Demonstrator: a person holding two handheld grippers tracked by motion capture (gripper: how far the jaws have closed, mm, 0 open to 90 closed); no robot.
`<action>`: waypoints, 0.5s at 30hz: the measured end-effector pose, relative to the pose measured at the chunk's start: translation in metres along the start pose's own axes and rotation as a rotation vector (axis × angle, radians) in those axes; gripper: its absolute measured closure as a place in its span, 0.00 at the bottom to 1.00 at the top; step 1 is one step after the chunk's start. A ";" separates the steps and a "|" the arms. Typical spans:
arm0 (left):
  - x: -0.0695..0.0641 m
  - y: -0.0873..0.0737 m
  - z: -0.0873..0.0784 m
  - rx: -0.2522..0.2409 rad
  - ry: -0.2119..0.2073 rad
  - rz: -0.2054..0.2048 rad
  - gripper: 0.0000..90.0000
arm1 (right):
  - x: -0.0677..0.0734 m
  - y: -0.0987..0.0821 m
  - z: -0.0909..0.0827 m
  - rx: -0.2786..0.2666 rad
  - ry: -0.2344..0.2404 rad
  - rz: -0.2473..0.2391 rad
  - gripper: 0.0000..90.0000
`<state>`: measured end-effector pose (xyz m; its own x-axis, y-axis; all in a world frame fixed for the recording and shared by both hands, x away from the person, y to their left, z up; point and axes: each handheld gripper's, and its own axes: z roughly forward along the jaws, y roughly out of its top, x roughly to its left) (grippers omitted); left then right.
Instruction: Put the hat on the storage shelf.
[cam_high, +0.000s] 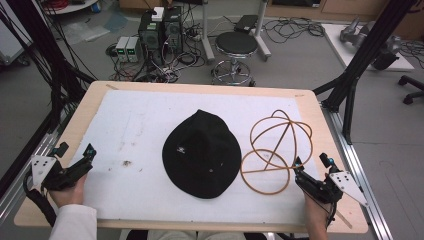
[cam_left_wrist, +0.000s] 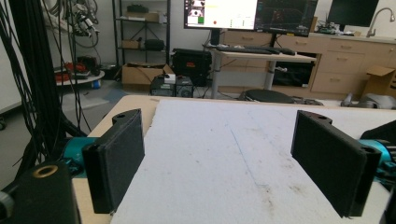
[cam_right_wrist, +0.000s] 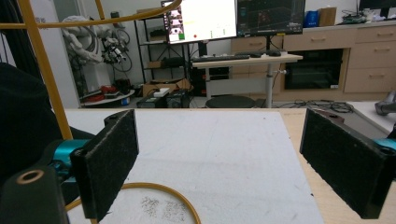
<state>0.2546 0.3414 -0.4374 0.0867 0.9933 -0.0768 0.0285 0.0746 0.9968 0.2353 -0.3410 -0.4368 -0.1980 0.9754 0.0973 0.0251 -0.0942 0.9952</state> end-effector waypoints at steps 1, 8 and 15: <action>0.000 0.000 0.000 -0.001 -0.008 -0.001 0.20 | 0.000 0.000 0.000 0.003 0.000 0.003 0.12; -0.001 0.000 0.000 0.001 -0.011 -0.004 0.20 | 0.000 0.000 0.002 -0.001 0.007 0.000 0.12; 0.000 0.000 0.001 0.008 -0.029 -0.011 0.20 | 0.000 0.000 0.001 0.002 0.008 0.004 0.12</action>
<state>0.2556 0.3409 -0.4378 0.1148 0.9894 -0.0886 0.0377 0.0848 0.9957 0.2365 -0.3402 -0.4372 -0.2059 0.9733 0.1017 0.0275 -0.0981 0.9948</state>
